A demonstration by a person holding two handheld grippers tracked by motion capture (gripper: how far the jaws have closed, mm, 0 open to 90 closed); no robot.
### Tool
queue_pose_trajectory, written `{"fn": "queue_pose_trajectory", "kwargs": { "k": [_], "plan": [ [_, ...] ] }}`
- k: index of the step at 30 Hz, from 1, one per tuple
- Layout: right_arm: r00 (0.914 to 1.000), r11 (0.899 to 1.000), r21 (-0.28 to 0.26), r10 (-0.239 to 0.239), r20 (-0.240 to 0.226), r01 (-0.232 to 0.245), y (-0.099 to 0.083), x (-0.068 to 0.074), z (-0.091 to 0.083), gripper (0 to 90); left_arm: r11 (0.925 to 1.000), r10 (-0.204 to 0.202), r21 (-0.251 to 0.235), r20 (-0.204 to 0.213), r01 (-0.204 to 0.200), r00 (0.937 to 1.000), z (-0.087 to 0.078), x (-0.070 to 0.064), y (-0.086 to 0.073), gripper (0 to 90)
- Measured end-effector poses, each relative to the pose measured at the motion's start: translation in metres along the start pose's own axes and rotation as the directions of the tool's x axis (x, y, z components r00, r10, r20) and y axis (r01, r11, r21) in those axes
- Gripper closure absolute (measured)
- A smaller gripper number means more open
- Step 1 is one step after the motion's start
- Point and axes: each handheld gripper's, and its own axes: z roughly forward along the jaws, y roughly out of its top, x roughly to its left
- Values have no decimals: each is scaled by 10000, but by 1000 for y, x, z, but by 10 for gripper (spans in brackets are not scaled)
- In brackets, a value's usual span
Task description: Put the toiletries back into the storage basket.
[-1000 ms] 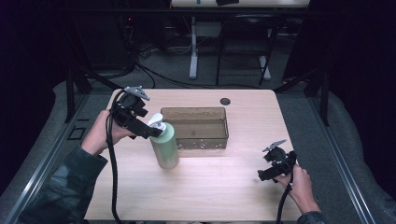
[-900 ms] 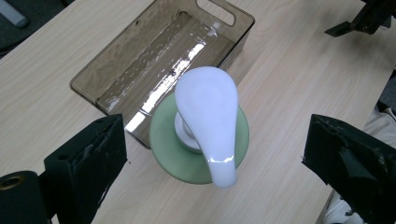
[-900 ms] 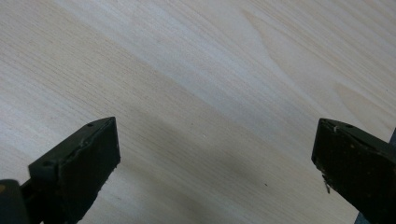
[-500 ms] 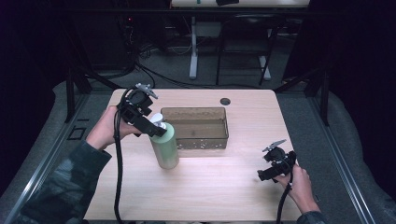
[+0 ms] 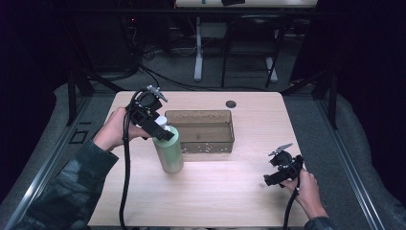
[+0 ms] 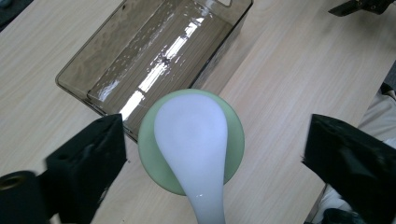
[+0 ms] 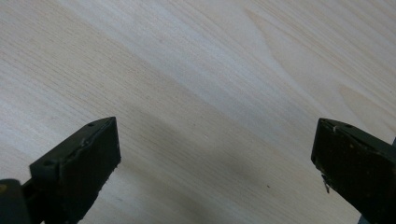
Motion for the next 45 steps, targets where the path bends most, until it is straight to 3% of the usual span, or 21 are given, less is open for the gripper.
{"fn": "queue_pose_trajectory", "kwargs": {
  "k": [7, 18, 29, 45],
  "plan": [
    [10000, 10000, 25, -62, 48, 62, 0, -1, 1, 10, 9997, 148, 194, -81, -146, 9999, 0, 0, 1, 334],
    [9999, 10000, -19, -78, 73, 78, 0, 0, -2, 26, 9995, 151, 270, -261, -144, 9995, 0, 5, 1, 514],
    [9998, 9998, -12, -175, 87, 175, 0, 0, -2, 12, 9995, 166, 274, -408, -155, 9990, 0, 7, 0, 616],
    [9996, 9997, -40, -240, 118, 241, -1, 1, -1, 0, 9987, 381, 346, -364, -368, 9986, -3, 7, 1, 624]
  ]
}}
